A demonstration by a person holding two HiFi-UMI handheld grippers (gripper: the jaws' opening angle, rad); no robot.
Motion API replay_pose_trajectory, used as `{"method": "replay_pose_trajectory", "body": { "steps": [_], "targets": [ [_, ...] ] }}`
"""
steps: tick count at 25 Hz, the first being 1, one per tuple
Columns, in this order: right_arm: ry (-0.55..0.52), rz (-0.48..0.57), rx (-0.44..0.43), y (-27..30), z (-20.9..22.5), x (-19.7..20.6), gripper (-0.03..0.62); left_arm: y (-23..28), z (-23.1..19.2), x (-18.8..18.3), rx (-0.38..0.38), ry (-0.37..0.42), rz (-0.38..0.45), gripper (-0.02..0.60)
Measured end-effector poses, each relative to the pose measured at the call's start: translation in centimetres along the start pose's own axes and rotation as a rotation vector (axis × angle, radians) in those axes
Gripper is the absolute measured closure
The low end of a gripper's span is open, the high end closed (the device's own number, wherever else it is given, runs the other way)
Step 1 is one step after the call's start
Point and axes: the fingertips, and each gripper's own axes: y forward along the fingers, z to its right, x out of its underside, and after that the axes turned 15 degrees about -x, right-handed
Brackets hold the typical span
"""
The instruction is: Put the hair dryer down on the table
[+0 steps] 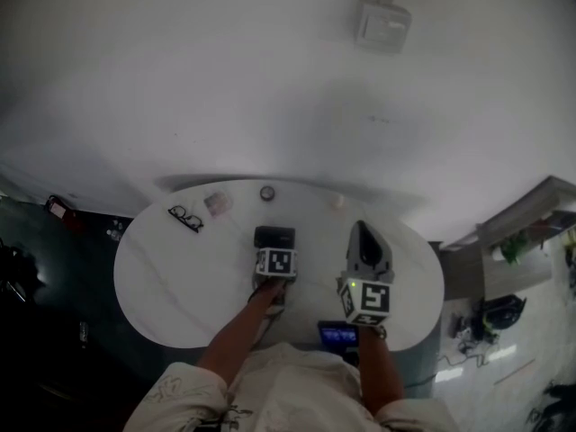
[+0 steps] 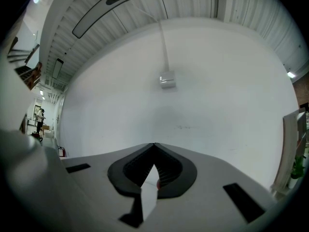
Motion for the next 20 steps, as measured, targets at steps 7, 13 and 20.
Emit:
{"method": "replay_pose_trajectory", "body": {
  "steps": [7,13,20],
  "targets": [
    [-0.001,0.003,0.012,-0.1,0.1,-0.2,0.589,0.1,0.9,-1.6,0.055,-0.005,0.044,0.298],
    [-0.009,0.008,0.018,-0.3,0.2,-0.5,0.589,-0.2,1.7,-0.4,0.090,-0.033,-0.018,0.247],
    [-0.011,0.004,0.023,-0.4,0.4,-0.4,0.589,-0.3,1.4,0.1,0.065,-0.034,-0.022,0.192]
  ]
}}
